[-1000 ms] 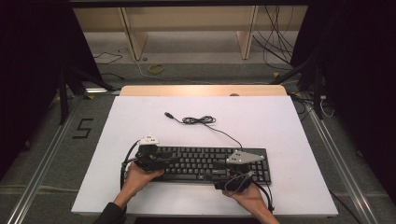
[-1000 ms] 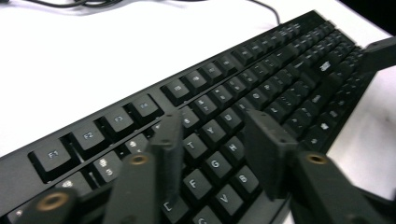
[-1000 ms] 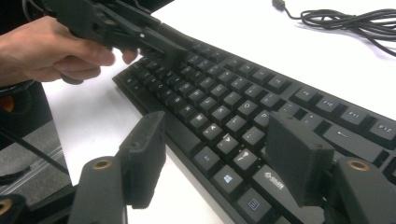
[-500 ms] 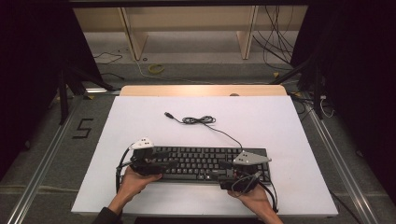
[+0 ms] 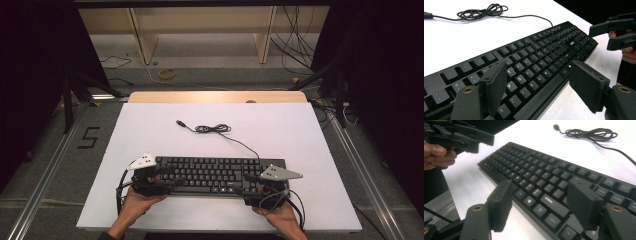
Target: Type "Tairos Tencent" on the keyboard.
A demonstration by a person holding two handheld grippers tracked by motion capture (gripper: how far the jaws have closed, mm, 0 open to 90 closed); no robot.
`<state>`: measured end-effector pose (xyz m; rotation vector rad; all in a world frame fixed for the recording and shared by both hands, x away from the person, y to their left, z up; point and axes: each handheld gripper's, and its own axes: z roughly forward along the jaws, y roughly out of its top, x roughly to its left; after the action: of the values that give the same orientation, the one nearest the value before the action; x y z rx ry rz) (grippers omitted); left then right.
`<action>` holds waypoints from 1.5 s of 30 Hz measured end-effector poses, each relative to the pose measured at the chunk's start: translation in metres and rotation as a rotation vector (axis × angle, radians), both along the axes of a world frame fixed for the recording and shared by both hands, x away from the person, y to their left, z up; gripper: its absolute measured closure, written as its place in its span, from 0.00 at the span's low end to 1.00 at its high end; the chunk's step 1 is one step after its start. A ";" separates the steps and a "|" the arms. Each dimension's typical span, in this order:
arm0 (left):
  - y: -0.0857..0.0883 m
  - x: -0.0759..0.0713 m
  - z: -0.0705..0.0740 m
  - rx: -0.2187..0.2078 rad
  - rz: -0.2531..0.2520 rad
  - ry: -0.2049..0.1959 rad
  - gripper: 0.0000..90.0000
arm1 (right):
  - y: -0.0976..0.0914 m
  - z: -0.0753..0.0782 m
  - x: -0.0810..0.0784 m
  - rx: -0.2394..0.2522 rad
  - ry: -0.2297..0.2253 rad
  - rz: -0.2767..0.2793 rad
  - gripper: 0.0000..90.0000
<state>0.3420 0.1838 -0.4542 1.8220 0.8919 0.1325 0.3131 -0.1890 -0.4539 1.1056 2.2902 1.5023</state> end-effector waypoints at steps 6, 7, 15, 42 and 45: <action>0.005 -0.009 0.000 -0.013 0.005 -0.020 0.31 | -0.011 -0.001 -0.007 0.009 -0.005 -0.025 0.42; 0.006 -0.011 0.000 -0.012 0.006 -0.022 0.31 | -0.014 -0.001 -0.008 0.011 -0.006 -0.031 0.42; 0.012 -0.019 -0.001 -0.027 0.012 -0.035 0.29 | -0.030 -0.001 -0.017 0.032 -0.012 -0.073 0.40; 0.010 -0.027 -0.005 -0.011 0.002 -0.031 0.27 | -0.041 -0.005 -0.023 0.023 -0.021 -0.104 0.38; 0.010 -0.027 -0.005 -0.013 0.002 -0.032 0.27 | -0.041 -0.005 -0.023 0.022 -0.023 -0.105 0.38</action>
<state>0.3154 0.1943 -0.4593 1.8021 0.8705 0.1560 0.2900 -0.2301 -0.4587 1.1881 2.1700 1.4960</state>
